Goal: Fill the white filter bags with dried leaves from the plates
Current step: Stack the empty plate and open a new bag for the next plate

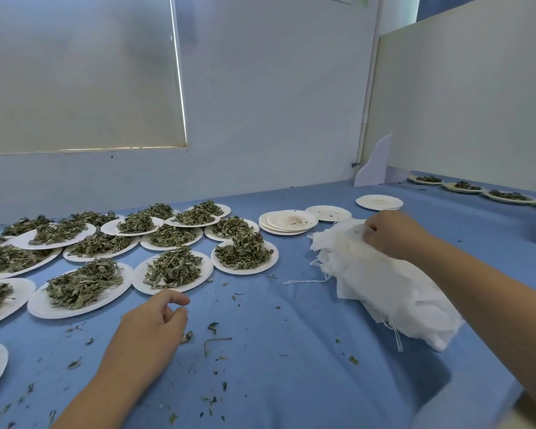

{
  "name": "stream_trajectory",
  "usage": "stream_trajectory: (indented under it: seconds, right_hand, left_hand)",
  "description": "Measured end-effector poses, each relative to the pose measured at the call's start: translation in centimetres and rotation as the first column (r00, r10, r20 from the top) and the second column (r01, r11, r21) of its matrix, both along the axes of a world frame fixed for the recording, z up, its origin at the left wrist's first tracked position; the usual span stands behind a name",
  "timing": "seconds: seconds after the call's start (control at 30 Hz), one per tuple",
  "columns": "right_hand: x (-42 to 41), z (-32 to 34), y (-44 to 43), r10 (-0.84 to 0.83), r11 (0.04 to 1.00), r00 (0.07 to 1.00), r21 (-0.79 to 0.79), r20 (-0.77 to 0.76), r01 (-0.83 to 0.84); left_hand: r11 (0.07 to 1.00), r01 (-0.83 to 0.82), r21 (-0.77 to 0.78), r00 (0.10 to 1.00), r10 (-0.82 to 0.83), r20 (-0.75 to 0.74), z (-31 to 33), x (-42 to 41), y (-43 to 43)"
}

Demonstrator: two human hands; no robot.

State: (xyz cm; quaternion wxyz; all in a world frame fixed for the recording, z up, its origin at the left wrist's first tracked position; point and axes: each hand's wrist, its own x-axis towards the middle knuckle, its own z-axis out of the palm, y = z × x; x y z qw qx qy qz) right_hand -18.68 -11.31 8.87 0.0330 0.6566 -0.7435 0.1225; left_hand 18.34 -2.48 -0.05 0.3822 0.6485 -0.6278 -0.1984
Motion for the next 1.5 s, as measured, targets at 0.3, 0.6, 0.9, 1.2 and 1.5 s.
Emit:
stream_trajectory:
  seconds: [0.3, 0.6, 0.9, 1.2, 1.5]
  right_hand:
    - [2.7, 2.7, 2.3, 0.328, 0.928, 0.846, -0.312, 0.419, -0.205]
    - [10.2, 4.1, 5.2, 0.58, 0.802, 0.522, -0.327, 0.625, -0.5]
    - [19.6, 1.9, 8.2, 0.731, 0.602, 0.419, -0.221, 0.538, -0.767]
    - [26.5, 0.8, 8.7, 0.681, 0.461, 0.135, -0.278, 0.72, -0.843]
    - [34.0, -2.9, 6.2, 0.687, 0.61, 0.59, 0.104, 0.424, -0.785]
  left_hand:
    - [0.995, -0.017, -0.095, 0.997, 0.01, -0.075, 0.0, -0.2, 0.0]
    - [0.951, -0.055, -0.305, 0.985, 0.002, -0.172, 1.3, -0.8, 1.7]
    - [0.95, -0.076, -0.304, 0.982, 0.019, -0.187, 1.7, 2.9, 6.3]
    - [0.98, -0.07, -0.186, 0.992, 0.049, -0.116, 2.0, 9.5, 11.0]
    - [0.974, -0.225, -0.009, 0.904, 0.205, -0.375, 0.4, 12.7, 13.9]
